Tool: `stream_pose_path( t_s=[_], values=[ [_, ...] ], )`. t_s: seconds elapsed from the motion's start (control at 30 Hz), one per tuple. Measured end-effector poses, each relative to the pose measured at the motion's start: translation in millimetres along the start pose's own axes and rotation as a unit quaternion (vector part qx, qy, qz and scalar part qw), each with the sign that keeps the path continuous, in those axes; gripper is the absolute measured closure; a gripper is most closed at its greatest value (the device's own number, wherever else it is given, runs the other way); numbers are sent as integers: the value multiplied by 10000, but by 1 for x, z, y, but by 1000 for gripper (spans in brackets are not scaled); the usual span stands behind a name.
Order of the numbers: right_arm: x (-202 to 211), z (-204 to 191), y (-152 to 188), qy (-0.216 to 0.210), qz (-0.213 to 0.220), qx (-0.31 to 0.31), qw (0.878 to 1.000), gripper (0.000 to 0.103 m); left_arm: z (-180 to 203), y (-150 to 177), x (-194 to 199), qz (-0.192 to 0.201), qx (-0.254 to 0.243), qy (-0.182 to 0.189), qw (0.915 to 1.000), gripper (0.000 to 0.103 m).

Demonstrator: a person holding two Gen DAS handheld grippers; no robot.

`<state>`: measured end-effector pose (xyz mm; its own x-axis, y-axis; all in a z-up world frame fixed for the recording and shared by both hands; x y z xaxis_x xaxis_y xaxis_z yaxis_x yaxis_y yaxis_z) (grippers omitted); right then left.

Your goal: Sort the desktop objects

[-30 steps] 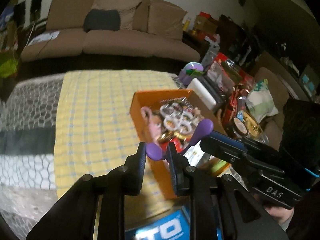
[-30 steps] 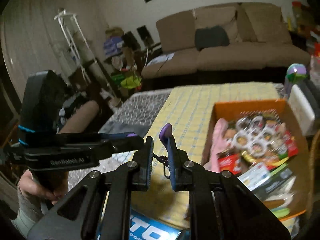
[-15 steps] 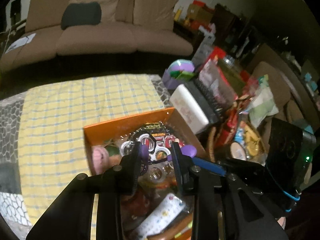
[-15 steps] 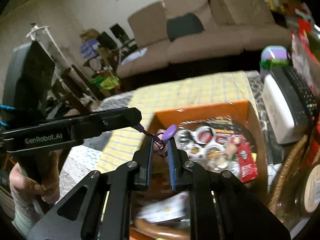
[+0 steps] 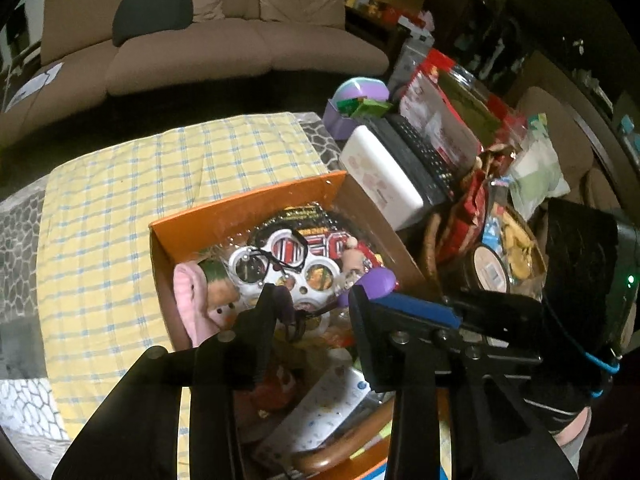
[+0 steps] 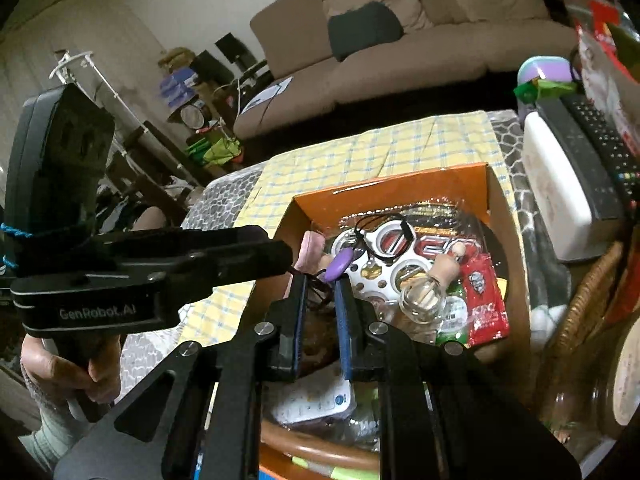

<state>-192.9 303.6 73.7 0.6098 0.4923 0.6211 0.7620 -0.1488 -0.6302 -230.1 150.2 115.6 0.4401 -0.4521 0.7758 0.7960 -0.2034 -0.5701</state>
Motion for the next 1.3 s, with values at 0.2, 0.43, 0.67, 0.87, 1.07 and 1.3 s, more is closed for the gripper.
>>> stream_pose_path(
  t_s=[0.2, 0.43, 0.67, 0.87, 1.07, 1.3],
  values=[
    [-36, 43, -11, 175, -446, -598, 9971, 90, -6, -21, -66, -802, 157, -135, 9966, 66],
    [-47, 55, -27, 847, -334, -361, 9952, 87, -14, -34, -81, -615, 93, -463, 9970, 45],
    [-23, 43, -28, 935, -44, -257, 9953, 71, -26, -36, -53, -283, 18, -472, 9985, 31],
    [3, 18, -16, 950, 94, -123, 9954, 54, -31, -4, -22, -166, -138, -811, 9965, 23],
    [11, -3, 7, 944, 85, -66, 9955, 17, -29, 30, -5, -51, -152, -996, 9949, 11],
    [23, -14, 32, 1050, 21, -64, 9945, 7, -27, 62, 11, -152, -103, -1128, 9934, 3]
  ],
)
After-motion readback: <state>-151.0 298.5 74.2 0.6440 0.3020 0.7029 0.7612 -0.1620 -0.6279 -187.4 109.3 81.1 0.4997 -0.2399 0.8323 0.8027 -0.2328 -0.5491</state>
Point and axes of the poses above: each gripper's, at about its wrist camera, not at the fingertips, and x roughly against the way its jaws point, z to its right, y to its underside, the point moved 2 cm from there along -x, roughly the way its jaws point, and after that the axes turned 5 degrees about z, right-handed, at the moved point
